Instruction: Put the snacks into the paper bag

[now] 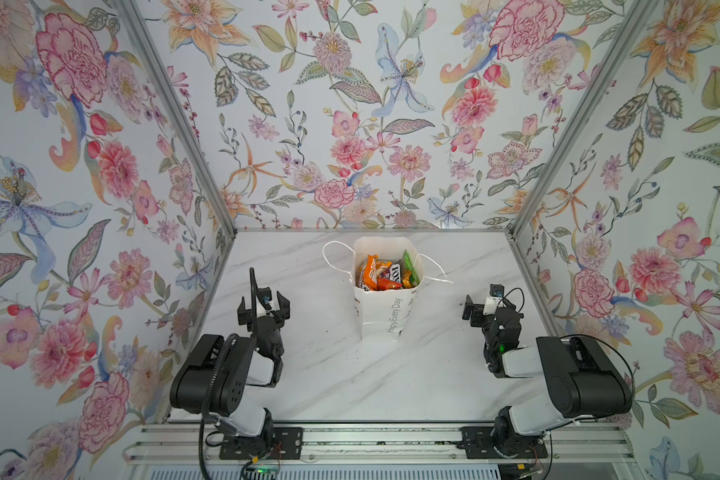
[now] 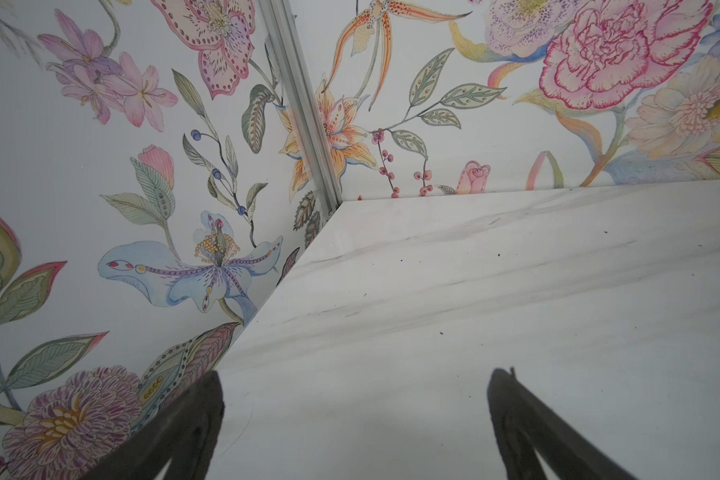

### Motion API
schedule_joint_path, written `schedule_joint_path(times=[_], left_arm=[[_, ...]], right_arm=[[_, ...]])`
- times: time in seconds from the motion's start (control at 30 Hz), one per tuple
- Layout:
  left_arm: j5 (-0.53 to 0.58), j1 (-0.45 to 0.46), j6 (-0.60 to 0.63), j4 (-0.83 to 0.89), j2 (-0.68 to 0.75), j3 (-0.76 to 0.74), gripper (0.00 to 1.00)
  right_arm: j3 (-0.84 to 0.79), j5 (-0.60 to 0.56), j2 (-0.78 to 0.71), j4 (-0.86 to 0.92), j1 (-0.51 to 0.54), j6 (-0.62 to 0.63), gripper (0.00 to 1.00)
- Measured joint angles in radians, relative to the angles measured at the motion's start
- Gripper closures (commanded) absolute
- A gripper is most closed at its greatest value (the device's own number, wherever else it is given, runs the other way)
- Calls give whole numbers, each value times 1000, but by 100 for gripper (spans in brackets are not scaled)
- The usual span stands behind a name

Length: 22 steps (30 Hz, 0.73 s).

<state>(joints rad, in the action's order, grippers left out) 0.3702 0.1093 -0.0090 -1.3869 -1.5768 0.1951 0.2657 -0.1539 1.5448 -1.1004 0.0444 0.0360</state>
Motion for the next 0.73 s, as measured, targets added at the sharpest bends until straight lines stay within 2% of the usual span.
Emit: schedule_joint_path(times=[0.73], left_arm=[[-1, 0, 0, -6, 0, 0, 0]], right_arm=[[4, -15, 0, -1, 0, -7, 1]])
